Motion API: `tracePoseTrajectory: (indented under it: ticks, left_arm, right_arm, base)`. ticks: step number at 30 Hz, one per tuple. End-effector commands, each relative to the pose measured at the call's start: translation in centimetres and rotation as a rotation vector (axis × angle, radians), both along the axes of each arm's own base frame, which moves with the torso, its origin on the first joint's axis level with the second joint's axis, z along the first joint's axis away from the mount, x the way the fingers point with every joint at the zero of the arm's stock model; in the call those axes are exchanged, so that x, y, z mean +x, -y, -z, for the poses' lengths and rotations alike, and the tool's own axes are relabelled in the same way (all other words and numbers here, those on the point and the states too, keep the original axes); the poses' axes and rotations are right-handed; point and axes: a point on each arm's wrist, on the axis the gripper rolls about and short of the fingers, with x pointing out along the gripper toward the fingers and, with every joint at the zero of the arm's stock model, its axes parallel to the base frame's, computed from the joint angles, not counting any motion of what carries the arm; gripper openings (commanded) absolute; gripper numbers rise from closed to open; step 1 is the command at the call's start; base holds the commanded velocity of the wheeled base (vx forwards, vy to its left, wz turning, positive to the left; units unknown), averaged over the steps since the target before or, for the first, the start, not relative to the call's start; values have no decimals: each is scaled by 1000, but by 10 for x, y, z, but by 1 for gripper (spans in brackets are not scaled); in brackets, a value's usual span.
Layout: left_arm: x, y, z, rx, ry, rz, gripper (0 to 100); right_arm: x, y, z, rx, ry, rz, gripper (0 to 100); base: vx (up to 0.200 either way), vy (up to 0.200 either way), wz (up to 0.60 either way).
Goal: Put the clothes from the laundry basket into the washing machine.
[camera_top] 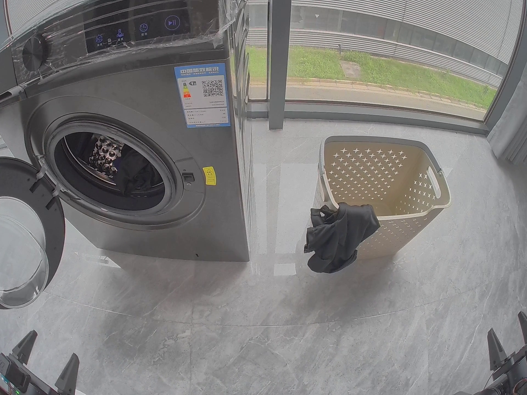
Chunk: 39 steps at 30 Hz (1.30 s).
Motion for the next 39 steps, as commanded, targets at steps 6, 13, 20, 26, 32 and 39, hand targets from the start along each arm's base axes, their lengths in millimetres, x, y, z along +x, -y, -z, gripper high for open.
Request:
tracePoseTrajectory:
  ticks: [6, 13, 20, 26, 32, 39]
  left_arm:
    - [2, 0, 1, -1, 10, -5, 100]
    - [2, 0, 1, -1, 10, -5, 100]
    - [2, 0, 1, 1, 10, -3, 100]
    - [2, 0, 1, 1, 10, -3, 100]
    - [2, 0, 1, 2, 10, -3, 100]
    - [2, 0, 1, 4, 10, 0, 100]
  right_arm:
    - [0, 0, 3, 5, -7, 0, 100]
    - [1, 0, 2, 3, -9, 1, 100]
    - [1, 0, 2, 0, -8, 2, 100]
    - [1, 0, 2, 0, -8, 1, 100]
    - [0, 0, 3, 8, -7, 4, 100]
    - [-12, 0, -43, 39, 238, -4, 100]
  base:
    - [0, -200, 0]
    - [0, -57, 0]
    - [0, 0, 0]
    - [0, -100, 0]
    - [0, -200, 0]
    - [0, 0, 0]
